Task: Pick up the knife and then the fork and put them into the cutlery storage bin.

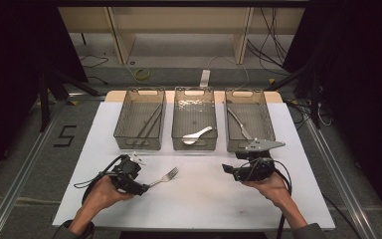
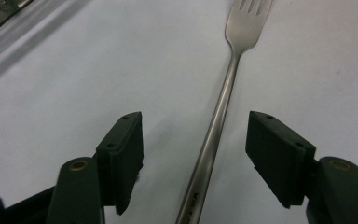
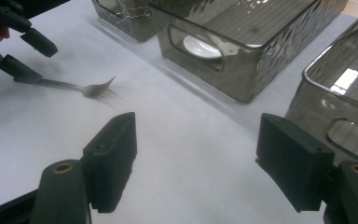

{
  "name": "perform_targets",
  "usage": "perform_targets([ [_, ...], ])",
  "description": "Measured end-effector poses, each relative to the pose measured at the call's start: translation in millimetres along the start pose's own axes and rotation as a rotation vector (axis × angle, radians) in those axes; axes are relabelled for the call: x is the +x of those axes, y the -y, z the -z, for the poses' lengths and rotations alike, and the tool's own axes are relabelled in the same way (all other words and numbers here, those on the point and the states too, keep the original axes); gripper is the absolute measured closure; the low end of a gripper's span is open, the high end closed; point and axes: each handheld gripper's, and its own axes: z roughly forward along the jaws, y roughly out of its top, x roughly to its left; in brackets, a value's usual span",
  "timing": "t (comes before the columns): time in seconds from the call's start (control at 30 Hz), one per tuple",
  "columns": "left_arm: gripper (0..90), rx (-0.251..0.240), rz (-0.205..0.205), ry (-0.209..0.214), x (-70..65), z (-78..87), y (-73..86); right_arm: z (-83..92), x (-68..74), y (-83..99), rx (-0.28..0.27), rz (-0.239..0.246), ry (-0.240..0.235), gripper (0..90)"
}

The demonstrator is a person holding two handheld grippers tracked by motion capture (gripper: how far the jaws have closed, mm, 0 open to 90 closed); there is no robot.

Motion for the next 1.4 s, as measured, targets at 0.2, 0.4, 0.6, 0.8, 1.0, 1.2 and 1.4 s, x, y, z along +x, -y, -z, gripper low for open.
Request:
perform_targets([
  [0.2, 40.8, 0.024, -0.004, 0.009, 0.2, -0.7, -0.5, 0.7, 8.2, 6.1, 0.005, 0.014, -0.004, 29.6],
  [0.4, 45.8, 0.059, -0.009, 0.012, -2.0, -2.9, -1.2, 2.4, 13.9, 11.1, 0.019, 0.019, -0.017, 29.6],
  [0.6, 52.0, 0.088, -0.022, 0.014, -3.9, -5.1, -2.3, 2.7, 23.3, 16.6, 0.032, 0.032, -0.030, 29.4],
  [0.8, 56.6, 0.122, -0.035, 0.025, -4.9, -7.9, -6.2, 3.0, 28.1, 19.6, 0.045, 0.043, -0.044, 29.4],
  [1.0, 61.9, 0.155, -0.057, 0.042, -3.9, -11.1, -9.9, 3.2, 29.3, 20.7, 0.050, 0.044, -0.044, 29.4],
  [1.2, 65.8, 0.180, -0.061, 0.061, -3.8, -14.0, -13.8, 2.9, 29.6, 20.9, 0.057, 0.048, -0.051, 29.4],
  [1.4, 69.7, 0.195, -0.078, 0.047, -5.7, -16.6, -16.7, 1.9, 29.8, 21.2, 0.064, 0.047, -0.055, 29.4],
])
